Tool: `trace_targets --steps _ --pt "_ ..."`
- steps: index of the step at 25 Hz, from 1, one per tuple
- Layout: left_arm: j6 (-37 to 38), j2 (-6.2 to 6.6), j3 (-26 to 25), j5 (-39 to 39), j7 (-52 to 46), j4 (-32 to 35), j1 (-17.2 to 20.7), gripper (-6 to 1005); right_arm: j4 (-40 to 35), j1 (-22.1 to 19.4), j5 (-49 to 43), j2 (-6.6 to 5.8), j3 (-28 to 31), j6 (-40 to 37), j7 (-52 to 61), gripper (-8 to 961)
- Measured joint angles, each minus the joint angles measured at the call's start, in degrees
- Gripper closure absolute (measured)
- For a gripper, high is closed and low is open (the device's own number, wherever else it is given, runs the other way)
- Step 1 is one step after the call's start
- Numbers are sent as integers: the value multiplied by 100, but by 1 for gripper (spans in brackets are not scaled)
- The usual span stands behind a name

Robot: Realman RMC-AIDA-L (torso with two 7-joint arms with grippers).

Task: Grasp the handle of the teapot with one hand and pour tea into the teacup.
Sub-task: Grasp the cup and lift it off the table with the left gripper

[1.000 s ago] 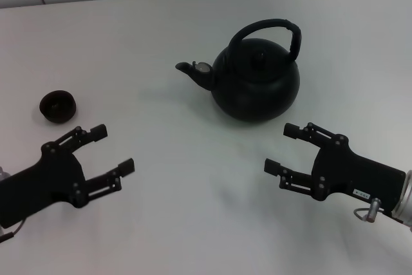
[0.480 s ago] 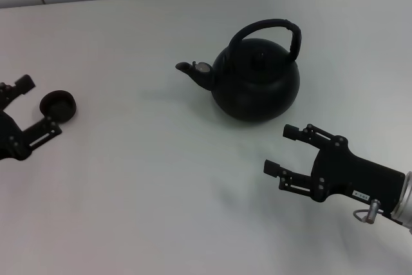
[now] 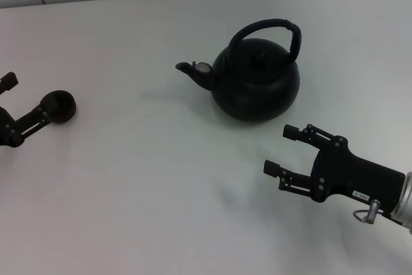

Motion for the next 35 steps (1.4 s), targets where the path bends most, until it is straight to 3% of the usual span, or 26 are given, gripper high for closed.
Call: trace_targets --steps 24,35 --pt "-1465 -38 105 390 304 -377 -249 197 -1 56 0 0 0 59 54 134" --pt "-1729 -56 105 385 332 -451 -421 207 -1 69 0 0 0 62 69 134"
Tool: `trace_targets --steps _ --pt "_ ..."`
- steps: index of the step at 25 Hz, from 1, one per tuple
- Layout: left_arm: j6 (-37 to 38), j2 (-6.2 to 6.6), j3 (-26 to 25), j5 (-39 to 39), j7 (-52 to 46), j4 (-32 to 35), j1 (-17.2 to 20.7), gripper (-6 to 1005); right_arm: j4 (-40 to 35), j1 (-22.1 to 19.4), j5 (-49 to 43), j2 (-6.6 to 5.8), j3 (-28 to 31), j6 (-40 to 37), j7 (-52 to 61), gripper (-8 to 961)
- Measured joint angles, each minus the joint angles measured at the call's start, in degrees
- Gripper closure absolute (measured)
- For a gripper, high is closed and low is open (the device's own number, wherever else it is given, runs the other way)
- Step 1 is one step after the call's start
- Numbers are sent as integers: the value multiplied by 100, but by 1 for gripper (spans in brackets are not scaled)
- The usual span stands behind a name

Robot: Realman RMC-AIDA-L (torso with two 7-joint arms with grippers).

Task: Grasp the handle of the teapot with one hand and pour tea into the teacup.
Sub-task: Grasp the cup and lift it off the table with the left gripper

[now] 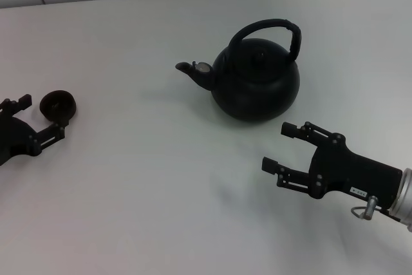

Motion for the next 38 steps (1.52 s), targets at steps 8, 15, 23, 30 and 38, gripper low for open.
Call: trace_targets --steps 8,15,23,30,38 --pt "-116 4 0 5 -1 -60 -116 214 0 2 0 0 0 8 11 134" --pt "-302 3 51 5 -3 -130 -212 221 10 2 0 0 0 9 11 134" --pt "-372 2 140 5 -5 -162 -287 228 30 9 0 0 0 68 12 133" --pt "-511 3 167 5 -5 -232 -363 234 49 11 0 0 0 71 17 133" --pt "-632 -1 166 4 -5 -241 -406 241 54 11 0 0 0 70 19 133"
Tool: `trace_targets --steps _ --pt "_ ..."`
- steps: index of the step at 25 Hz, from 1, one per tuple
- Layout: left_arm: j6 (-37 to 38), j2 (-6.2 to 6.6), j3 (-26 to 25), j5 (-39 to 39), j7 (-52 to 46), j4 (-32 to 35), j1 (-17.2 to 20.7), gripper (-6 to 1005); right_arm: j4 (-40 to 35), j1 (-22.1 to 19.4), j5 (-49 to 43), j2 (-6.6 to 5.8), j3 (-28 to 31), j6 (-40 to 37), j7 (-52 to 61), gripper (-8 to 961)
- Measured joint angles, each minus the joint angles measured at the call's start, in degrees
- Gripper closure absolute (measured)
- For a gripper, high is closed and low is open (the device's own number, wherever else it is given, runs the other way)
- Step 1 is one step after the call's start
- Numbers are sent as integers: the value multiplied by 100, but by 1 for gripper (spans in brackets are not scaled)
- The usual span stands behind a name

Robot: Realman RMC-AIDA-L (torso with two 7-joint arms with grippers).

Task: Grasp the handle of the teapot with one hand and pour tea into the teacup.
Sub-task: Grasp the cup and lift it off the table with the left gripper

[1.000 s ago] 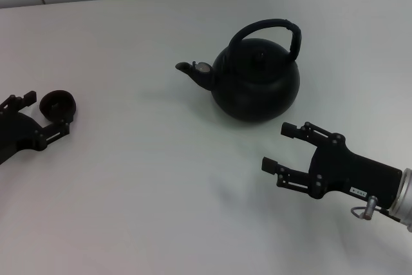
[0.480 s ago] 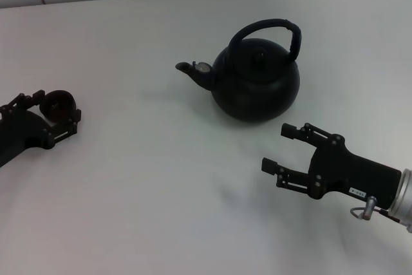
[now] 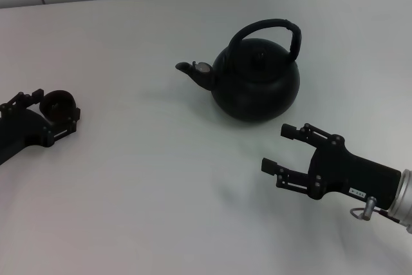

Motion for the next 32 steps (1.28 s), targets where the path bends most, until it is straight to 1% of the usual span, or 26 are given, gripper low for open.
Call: trace_targets --steps 20,23,25,29,32 --pt "-35 -6 33 -12 -1 -25 -21 259 27 -9 0 0 0 -7 0 133" --pt "-12 -6 36 -25 -15 -26 -15 285 27 -9 0 0 0 -9 0 133" --pt "72 -6 33 -30 -47 -26 -11 302 27 -9 0 0 0 -9 0 133" --pt "314 -4 18 -36 -123 -17 -11 296 26 -9 0 0 0 -8 0 133" --pt "671 5 55 -12 -318 24 -17 291 26 -19 -1 0 0 -7 0 133"
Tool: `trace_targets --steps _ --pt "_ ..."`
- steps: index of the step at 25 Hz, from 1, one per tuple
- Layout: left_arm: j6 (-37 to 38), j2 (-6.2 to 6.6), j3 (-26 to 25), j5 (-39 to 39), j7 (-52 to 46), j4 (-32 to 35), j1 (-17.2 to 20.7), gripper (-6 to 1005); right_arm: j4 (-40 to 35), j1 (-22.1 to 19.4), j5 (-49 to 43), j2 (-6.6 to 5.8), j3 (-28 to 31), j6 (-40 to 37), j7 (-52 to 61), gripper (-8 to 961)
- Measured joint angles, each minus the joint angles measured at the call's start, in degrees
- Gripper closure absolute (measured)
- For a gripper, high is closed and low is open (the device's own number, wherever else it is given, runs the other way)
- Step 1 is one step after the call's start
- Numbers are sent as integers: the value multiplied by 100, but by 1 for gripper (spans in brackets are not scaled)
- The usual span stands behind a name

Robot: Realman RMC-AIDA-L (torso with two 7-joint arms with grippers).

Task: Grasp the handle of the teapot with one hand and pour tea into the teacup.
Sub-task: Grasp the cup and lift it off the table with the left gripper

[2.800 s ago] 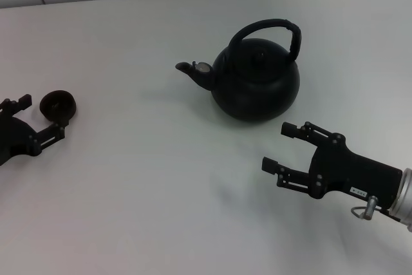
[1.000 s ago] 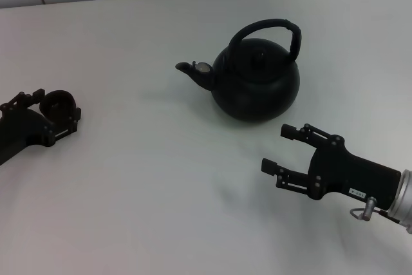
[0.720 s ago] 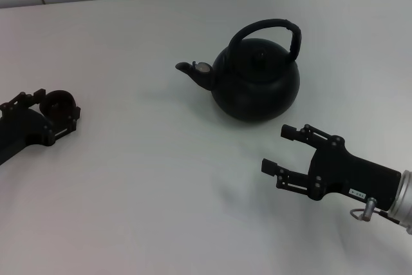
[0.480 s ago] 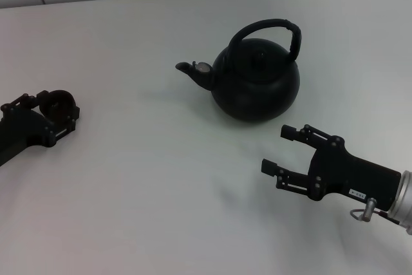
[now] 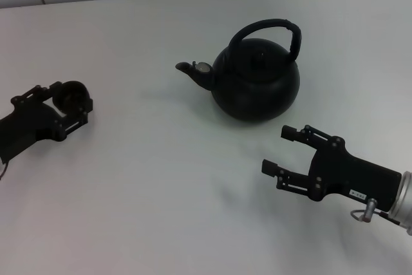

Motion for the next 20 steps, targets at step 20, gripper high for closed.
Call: trace_targets --steps 20 --pt "291 -71 711 5 6 -466 -567 261 2 -53 0 0 0 7 0 133"
